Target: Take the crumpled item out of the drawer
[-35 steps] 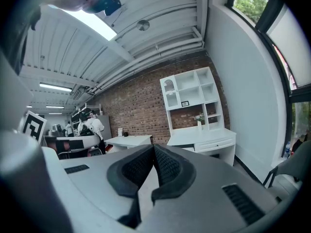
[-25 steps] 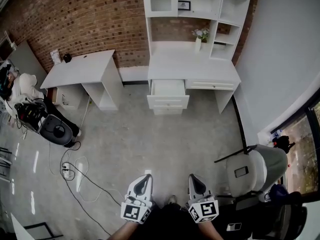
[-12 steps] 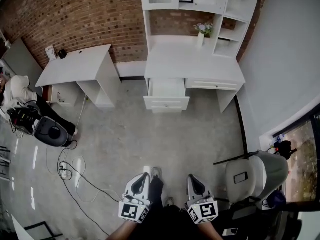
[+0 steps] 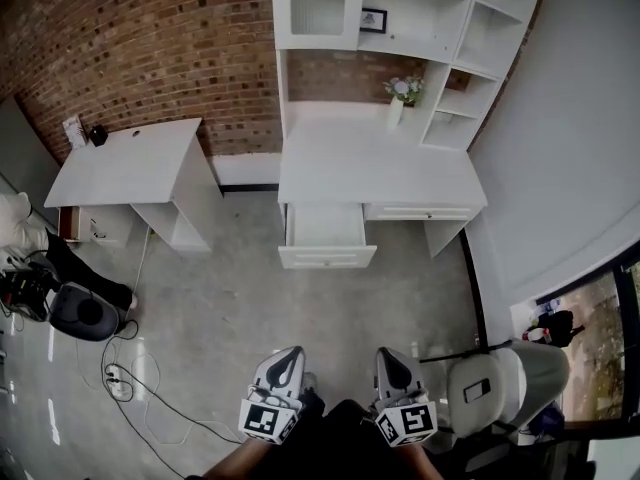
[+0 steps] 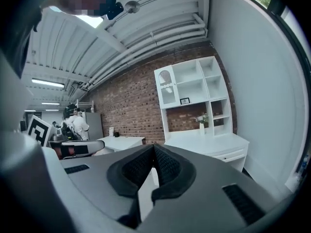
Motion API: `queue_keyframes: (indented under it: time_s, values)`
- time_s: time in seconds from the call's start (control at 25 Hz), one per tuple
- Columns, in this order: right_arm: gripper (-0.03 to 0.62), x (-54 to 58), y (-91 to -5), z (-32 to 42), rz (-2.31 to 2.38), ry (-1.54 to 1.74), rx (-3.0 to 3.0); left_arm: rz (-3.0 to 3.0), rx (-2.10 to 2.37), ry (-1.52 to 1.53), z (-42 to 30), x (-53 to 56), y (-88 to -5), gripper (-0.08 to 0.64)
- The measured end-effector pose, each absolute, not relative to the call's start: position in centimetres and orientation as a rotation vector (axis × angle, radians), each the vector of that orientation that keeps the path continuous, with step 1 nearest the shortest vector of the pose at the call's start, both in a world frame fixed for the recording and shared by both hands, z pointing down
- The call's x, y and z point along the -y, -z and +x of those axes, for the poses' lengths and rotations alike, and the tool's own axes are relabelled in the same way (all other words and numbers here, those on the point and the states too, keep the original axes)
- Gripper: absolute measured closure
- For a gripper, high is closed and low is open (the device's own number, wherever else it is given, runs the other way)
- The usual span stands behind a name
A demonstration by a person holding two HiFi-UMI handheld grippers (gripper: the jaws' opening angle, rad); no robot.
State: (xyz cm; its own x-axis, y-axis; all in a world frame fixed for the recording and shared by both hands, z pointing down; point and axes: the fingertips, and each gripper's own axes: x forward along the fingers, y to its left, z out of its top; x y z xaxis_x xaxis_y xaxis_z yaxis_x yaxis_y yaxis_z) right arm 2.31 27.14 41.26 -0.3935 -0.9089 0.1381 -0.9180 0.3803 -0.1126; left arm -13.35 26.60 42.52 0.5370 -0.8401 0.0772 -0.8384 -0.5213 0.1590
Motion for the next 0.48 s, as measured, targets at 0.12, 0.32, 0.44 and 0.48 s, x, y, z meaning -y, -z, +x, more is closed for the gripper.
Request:
queue_keyframes:
  time_s: [0.12, 0.32, 0.44, 0.48]
  values:
    - [0.578, -22.4, -40.7, 2.4, 1.724, -0.257, 2.542, 2.607, 1.427, 0.007, -13.9, -21.9, -41.9, 0.541]
    - [0.578, -14.6, -41.6, 3.3, 1.724, -0.263, 2.527, 2.571, 1.43, -0.03, -13.4, -15.4, -43.5, 0.541]
    - [0.578, -9.5, -42.2, 3.7, 1.682, -0.255, 2.553, 2.549, 1.439, -0.05, -12.3, -10.9, -44.3, 0.541]
    - [0.578, -7.7, -42.4, 4.0, 1.666, -0.251, 2.563, 2.545, 1.449, -0.055, -11.9, -9.4, -44.5, 0.541]
